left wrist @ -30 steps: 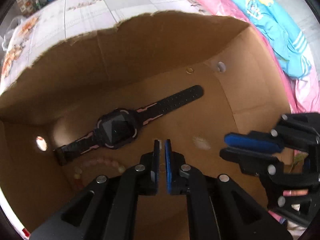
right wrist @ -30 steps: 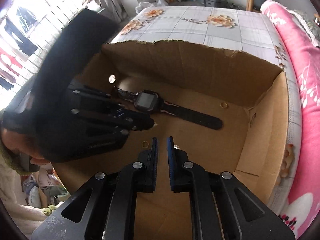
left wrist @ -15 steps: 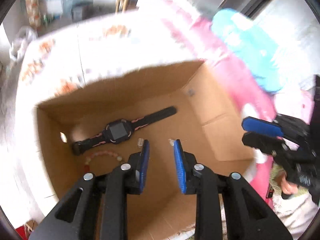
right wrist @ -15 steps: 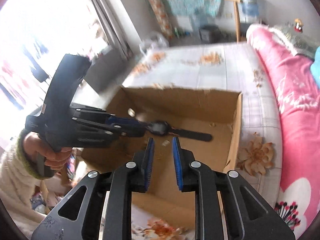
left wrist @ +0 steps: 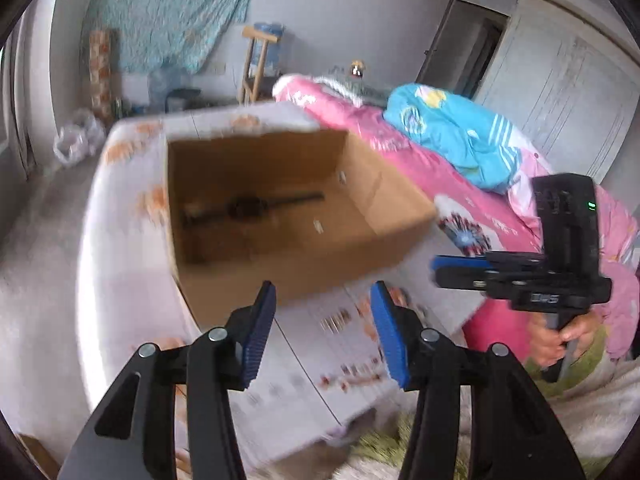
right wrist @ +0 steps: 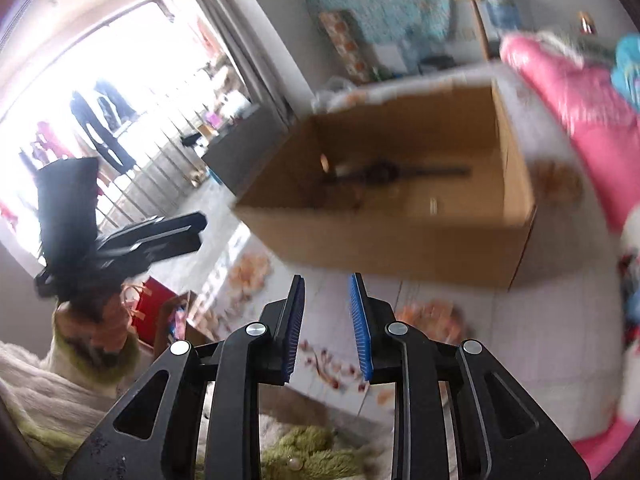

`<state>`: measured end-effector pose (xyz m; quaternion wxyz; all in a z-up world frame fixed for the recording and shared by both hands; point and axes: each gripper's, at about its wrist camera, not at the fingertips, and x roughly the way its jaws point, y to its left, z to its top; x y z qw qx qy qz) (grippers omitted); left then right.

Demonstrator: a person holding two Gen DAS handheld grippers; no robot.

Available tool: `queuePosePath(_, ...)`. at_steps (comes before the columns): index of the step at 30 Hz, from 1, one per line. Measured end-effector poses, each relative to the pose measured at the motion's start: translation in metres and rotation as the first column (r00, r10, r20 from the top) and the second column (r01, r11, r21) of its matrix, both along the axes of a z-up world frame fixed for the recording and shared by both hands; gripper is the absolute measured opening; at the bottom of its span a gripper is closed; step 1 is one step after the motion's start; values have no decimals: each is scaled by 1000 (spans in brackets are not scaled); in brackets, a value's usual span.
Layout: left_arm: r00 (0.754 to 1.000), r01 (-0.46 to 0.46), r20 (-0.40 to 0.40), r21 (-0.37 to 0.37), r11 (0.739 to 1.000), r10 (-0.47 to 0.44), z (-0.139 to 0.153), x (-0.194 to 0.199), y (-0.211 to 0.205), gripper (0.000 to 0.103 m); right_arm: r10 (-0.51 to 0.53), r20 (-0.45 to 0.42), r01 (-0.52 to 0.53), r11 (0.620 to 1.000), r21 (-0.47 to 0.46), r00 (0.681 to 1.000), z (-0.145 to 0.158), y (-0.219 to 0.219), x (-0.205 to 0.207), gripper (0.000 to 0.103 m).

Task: Organize jewelry
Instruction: 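Move the left gripper back to the gold butterfly pendant on the table, then close the left gripper on the chain of the butterfly pendant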

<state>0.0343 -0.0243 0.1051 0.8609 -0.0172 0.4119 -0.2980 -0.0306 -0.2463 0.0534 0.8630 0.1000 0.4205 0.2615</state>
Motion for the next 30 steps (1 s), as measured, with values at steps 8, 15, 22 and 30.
queuePosePath(8, 1000, 16, 13, 220, 975, -19, -85, 2, -49, 42, -89, -122, 81, 994, -69, 988, -59, 24, 16, 19)
queuePosePath(15, 990, 130, 15, 310, 942, -141, -114, 18, -78, 24, -92, -168, 83, 995, -59, 981, -65, 27, 36, 19)
queuePosePath(22, 974, 208, 15, 343, 916, -227, -121, 26, -95, 20, -96, -198, 90, 995, -38, 975, -68, 24, 46, 19)
queuePosePath(30, 956, 269, 16, 338, 902, -292, -121, 25, -99, 1, -115, -205, 113, 993, -22, 972, -71, 15, 37, 20)
